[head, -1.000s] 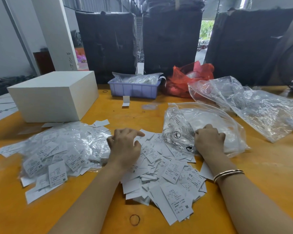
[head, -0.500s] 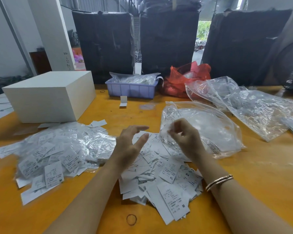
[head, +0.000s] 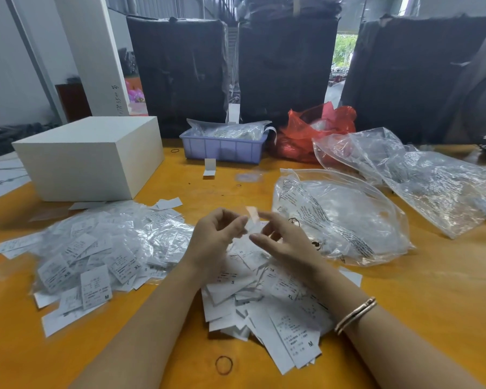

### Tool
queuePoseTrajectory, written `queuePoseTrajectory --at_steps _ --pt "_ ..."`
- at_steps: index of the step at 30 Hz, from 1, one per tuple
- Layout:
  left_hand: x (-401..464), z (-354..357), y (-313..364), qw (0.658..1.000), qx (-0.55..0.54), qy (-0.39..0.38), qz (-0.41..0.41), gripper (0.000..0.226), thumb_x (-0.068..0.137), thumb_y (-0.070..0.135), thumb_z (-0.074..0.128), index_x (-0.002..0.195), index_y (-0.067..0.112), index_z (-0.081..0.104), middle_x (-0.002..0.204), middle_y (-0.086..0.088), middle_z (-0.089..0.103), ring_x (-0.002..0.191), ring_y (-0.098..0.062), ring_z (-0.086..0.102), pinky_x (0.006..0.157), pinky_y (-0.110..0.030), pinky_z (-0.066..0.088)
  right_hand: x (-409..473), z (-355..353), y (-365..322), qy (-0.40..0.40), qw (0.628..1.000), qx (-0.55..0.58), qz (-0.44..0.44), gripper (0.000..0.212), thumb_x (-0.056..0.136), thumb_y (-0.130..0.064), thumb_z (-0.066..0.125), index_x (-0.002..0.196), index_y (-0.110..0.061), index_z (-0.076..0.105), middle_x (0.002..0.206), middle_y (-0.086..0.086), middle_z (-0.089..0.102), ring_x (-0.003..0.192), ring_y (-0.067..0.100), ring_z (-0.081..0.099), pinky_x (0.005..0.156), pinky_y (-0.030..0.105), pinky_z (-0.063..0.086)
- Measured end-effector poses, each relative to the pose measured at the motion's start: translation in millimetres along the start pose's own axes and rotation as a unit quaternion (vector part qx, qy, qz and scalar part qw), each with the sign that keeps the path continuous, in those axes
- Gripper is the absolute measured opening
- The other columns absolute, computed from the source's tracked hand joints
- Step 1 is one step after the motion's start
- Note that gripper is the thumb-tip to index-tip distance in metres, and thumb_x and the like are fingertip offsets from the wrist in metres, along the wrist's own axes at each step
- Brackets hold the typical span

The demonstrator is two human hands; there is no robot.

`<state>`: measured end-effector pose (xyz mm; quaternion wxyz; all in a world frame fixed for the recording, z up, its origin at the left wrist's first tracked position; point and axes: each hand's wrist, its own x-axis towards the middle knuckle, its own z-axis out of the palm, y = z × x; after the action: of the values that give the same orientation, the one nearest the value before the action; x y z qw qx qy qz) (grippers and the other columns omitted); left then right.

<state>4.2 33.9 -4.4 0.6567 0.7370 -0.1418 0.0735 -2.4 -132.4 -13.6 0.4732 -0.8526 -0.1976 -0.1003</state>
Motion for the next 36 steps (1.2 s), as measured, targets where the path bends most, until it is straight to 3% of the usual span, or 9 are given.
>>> queuePoseTrajectory --at_steps 2,4,10,12,16,24,30,32,36 --pt "2.2 -2.7 -1.8 0.999 -0.021 0.028 -0.013 0.005 0.09 0.016 0.061 0.089 0.019 0.064 0.068 0.01 0.069 0.066 0.0 0.062 0.059 -0.01 0.046 -0.5 -3.1 4.0 -0.027 0.979 -0.203 0.003 0.049 0.083 -0.061 0.053 0.11 -0.022 0.065 0.088 -0.008 0.059 0.075 0.002 0.052 0.074 0.028 0.045" --pt "2.8 -4.7 -3.7 0.998 -0.042 0.037 -0.028 0.012 0.093 0.014 0.057 0.095 0.023 0.066 0.073 0.01 0.07 0.069 0.0 0.063 0.061 -0.011 0.047 -0.2 -4.3 5.6 -0.052 0.953 -0.299 0.016 0.046 0.08 -0.066 0.052 0.096 -0.025 0.065 0.092 -0.01 0.053 0.084 0.005 0.049 0.085 0.032 0.04" --pt "2.6 -4.7 -0.4 0.994 -0.083 0.043 -0.051 0.01 0.09 0.017 0.061 0.09 0.022 0.069 0.083 0.007 0.074 0.076 -0.002 0.066 0.07 -0.022 0.045 0.8 -3.1 5.7 -0.045 0.978 -0.203 0.033 0.024 0.079 -0.046 0.067 0.086 -0.025 0.059 0.089 -0.009 0.056 0.087 0.01 0.052 0.087 0.035 0.042" --pt "2.3 -4.2 0.3 0.993 -0.091 0.047 -0.053 0.006 0.083 0.024 0.066 0.088 0.02 0.069 0.084 0.007 0.074 0.076 -0.001 0.066 0.07 -0.022 0.045 1.5 -2.9 4.2 -0.048 0.978 -0.2 0.043 0.028 0.079 -0.052 0.064 0.085 -0.026 0.057 0.088 -0.009 0.057 0.085 0.01 0.052 0.082 0.033 0.041" --pt "2.2 -4.1 1.3 0.992 -0.099 0.057 -0.053 0.029 0.067 0.037 0.072 0.086 0.016 0.068 0.085 0.006 0.073 0.076 -0.002 0.065 0.068 -0.02 0.045 3.2 -0.6 0.7 -0.074 0.959 -0.266 0.059 0.04 0.072 -0.066 0.062 0.086 -0.03 0.05 0.081 -0.017 0.046 0.076 0.003 0.041 0.077 0.031 0.034" --pt "4.8 -5.9 -1.5 0.977 -0.189 0.072 -0.073 0.017 0.087 0.007 0.062 0.101 0.017 0.058 0.082 0.002 0.073 0.076 -0.01 0.069 0.061 -0.018 0.052 0.0 -5.4 -4.5 -0.084 0.983 -0.1 0.132 0.023 0.079 -0.031 0.07 0.097 -0.027 0.056 0.077 -0.011 0.055 0.076 0.008 0.052 0.087 0.036 0.043" --pt "7.7 -10.8 -0.9 0.943 -0.316 0.034 -0.097 0.045 0.079 -0.014 0.058 0.115 0.014 0.058 0.073 0.0 0.062 0.085 -0.022 0.07 0.069 -0.024 0.056 1.0 -9.8 -1.9 -0.109 0.978 -0.06 0.167 0.052 0.08 -0.026 0.07 0.129 -0.023 0.052 0.101 -0.008 0.059 0.097 0.012 0.055 0.098 0.038 0.042" --pt "7.9 -9.7 -0.5 0.942 -0.318 0.017 -0.11 0.037 0.079 -0.009 0.059 0.112 0.009 0.061 0.072 -0.003 0.064 0.081 -0.019 0.07 0.069 -0.023 0.056 3.0 -8.0 -1.5 -0.123 0.972 -0.13 0.151 0.045 0.081 -0.031 0.066 0.124 -0.018 0.058 0.109 0.001 0.059 0.104 0.019 0.055 0.1 0.043 0.039" --pt "6.7 -8.0 -1.0 0.945 -0.297 0.022 -0.137 0.015 0.088 0.004 0.058 0.092 0.01 0.07 0.079 -0.007 0.071 0.077 -0.017 0.07 0.065 -0.023 0.056 3.1 -3.6 -1.6 -0.11 0.969 -0.179 0.127 0.032 0.085 -0.035 0.062 0.116 -0.03 0.063 0.108 -0.005 0.053 0.105 0.012 0.052 0.099 0.039 0.038"
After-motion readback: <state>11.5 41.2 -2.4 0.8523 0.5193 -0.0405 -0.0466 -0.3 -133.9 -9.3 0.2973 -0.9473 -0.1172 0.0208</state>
